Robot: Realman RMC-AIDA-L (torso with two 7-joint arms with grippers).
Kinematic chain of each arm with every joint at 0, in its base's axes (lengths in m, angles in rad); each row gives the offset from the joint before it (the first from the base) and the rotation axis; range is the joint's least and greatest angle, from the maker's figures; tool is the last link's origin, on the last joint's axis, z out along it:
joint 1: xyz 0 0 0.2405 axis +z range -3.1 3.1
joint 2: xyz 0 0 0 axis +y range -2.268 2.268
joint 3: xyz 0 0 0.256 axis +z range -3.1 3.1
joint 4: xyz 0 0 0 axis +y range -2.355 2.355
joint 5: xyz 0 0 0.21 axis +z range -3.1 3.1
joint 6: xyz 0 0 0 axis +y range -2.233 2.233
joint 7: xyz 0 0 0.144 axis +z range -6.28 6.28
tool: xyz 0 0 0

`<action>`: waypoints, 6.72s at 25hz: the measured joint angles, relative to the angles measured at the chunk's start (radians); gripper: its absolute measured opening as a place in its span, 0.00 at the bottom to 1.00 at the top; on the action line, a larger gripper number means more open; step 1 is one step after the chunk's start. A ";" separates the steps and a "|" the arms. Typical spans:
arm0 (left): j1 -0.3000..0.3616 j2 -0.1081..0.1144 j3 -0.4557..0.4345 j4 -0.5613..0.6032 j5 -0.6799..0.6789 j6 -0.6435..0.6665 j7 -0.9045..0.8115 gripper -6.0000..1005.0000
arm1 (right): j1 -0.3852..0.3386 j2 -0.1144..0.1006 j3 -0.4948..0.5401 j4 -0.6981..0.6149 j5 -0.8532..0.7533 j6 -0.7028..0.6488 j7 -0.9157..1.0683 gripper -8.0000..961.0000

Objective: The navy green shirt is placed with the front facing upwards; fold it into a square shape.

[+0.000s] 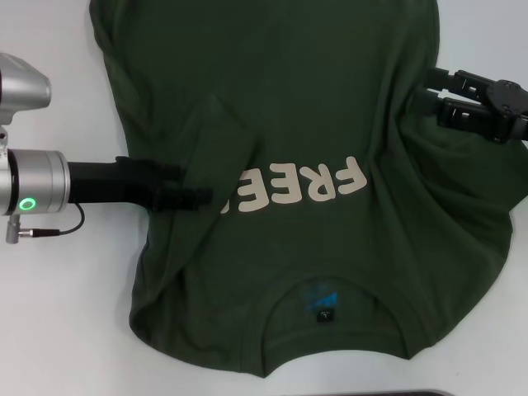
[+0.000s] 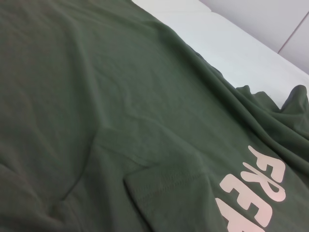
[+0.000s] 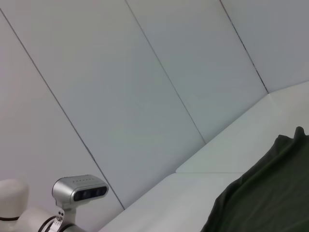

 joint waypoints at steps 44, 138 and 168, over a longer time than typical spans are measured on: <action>-0.046 0.009 0.015 0.013 0.099 0.047 -0.110 0.75 | -0.012 -0.004 0.020 0.000 0.000 -0.004 -0.002 0.95; -0.102 0.004 0.026 0.039 0.203 0.013 -0.267 0.23 | -0.025 -0.004 0.027 0.002 0.012 -0.008 -0.018 0.95; -0.135 -0.025 0.026 0.058 0.207 0.112 -0.270 0.12 | -0.025 -0.004 0.027 0.002 0.023 -0.002 -0.019 0.95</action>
